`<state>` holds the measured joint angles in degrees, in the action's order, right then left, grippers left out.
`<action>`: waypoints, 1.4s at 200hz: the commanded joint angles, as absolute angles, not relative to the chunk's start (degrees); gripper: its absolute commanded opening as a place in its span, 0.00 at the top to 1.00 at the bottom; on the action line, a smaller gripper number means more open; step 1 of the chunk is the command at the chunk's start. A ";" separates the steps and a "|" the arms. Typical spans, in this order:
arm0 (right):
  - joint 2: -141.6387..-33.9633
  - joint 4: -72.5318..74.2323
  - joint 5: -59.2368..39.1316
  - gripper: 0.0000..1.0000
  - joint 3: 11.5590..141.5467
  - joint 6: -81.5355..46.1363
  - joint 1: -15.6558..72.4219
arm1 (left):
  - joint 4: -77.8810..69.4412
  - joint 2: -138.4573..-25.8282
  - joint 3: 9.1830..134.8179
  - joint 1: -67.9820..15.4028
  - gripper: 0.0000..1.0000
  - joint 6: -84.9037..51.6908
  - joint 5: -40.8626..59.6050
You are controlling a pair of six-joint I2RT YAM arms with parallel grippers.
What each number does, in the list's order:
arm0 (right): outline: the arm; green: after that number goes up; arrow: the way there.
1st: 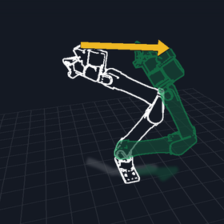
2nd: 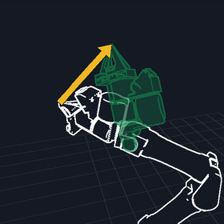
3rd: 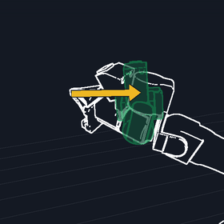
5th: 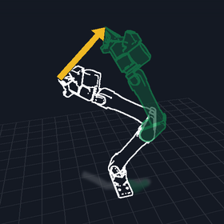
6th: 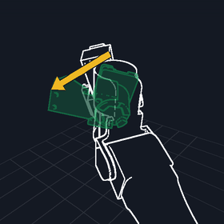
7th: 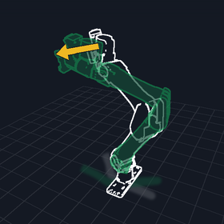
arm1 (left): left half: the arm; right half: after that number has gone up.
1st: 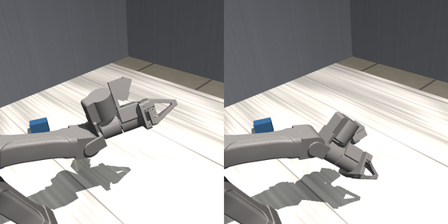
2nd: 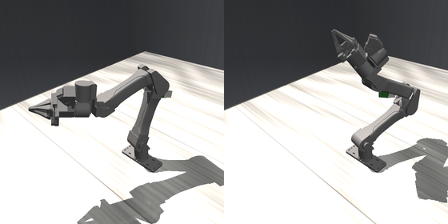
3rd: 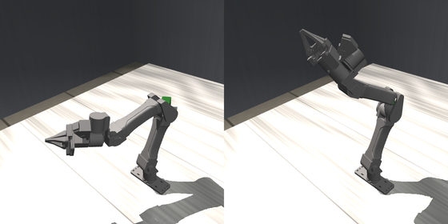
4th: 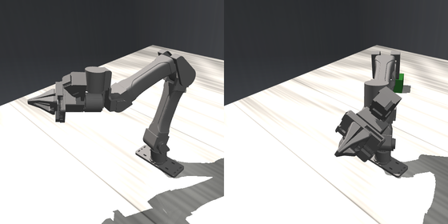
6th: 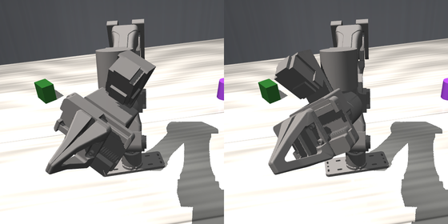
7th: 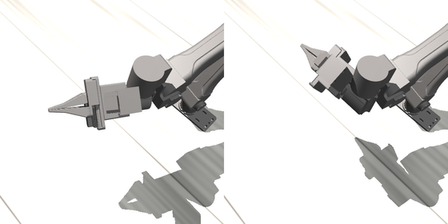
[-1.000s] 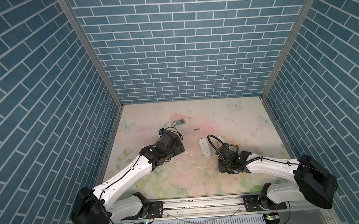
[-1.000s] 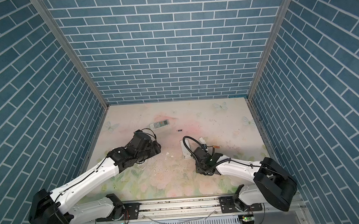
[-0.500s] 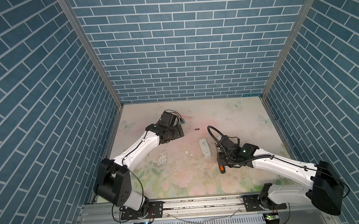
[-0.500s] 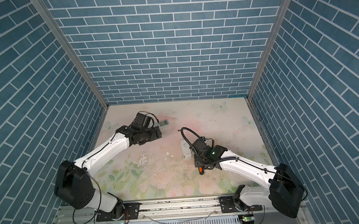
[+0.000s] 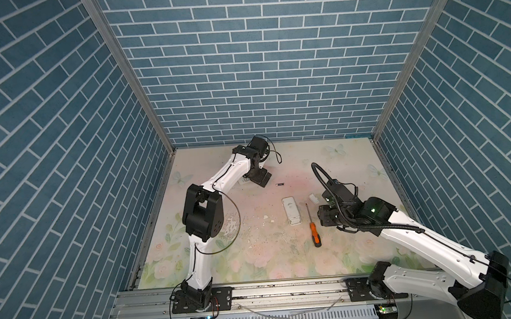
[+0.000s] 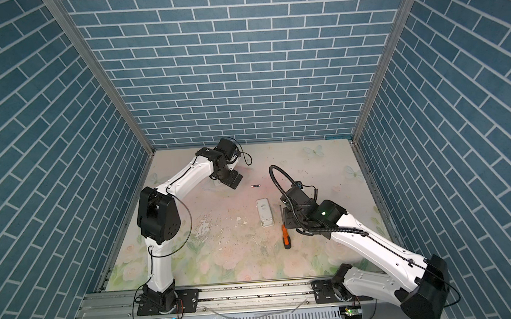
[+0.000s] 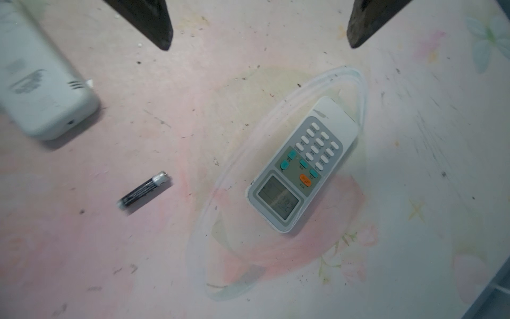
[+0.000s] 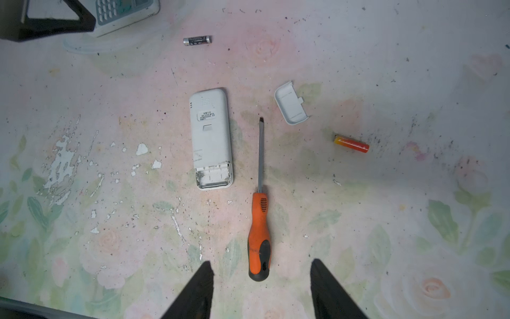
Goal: Unload the batteries from the remote control
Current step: 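Move the left gripper above the grey remote while the right arm draws back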
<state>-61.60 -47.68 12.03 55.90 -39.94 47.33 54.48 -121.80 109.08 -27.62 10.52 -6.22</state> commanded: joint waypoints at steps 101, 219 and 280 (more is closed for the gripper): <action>-67.24 -49.64 9.97 0.45 61.47 -39.02 43.42 | 75.53 -150.01 148.21 -21.01 0.00 30.38 -4.76; -71.14 -49.57 10.55 0.51 64.61 -38.80 43.37 | 80.26 -154.90 153.53 -18.99 0.01 32.08 4.21; -73.09 -46.74 7.99 0.59 64.50 -40.32 43.31 | 78.02 -156.12 153.98 -17.35 0.01 30.21 3.01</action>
<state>-71.70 -48.14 9.54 62.33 -38.74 43.53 77.52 -155.06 152.79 -18.52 30.89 2.66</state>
